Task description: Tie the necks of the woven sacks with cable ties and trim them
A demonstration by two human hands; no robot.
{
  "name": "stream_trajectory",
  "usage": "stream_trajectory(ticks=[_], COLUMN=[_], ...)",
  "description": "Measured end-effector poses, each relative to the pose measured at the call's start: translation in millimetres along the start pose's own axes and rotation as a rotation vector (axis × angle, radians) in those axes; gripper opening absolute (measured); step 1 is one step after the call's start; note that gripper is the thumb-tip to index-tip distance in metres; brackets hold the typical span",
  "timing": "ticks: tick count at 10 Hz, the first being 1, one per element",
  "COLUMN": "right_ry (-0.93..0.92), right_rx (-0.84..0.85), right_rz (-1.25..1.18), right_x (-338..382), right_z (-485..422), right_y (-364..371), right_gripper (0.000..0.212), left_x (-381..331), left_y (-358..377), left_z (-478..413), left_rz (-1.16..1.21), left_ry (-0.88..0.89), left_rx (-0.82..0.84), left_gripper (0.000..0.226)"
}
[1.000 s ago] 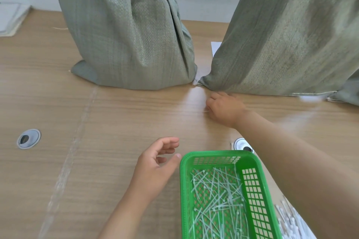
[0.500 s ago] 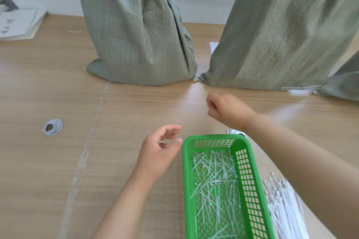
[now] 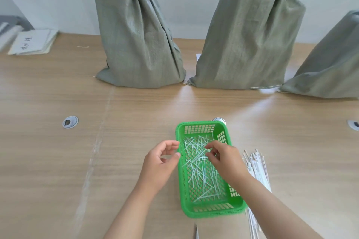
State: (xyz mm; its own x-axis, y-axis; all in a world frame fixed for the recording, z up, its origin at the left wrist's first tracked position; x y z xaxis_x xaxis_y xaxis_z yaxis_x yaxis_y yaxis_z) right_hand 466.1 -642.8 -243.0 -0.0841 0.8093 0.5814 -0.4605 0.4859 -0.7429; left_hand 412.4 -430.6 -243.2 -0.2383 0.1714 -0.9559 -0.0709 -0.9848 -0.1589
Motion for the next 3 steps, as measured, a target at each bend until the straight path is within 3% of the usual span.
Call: stream_trajectory(ticks=[3], right_ry=[0.081], right_rx=[-0.17], right_rz=[-0.087], right_x=[9], right_z=[54], right_y=[-22], right_gripper=[0.023], left_x=[-18], left_y=[2], left_z=[54], left_rz=[0.032], left_ry=[0.012], left_rx=[-0.008], left_gripper=[0.033])
Point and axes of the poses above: each hand's wrist, its own z-axis away from the middle knuckle, its own y-axis out of the palm, x = y × z, the point moved 9 cm from there along -z, towards the middle knuckle, and after that the axes turned 13 degrees about x, right-handed, at the moved point
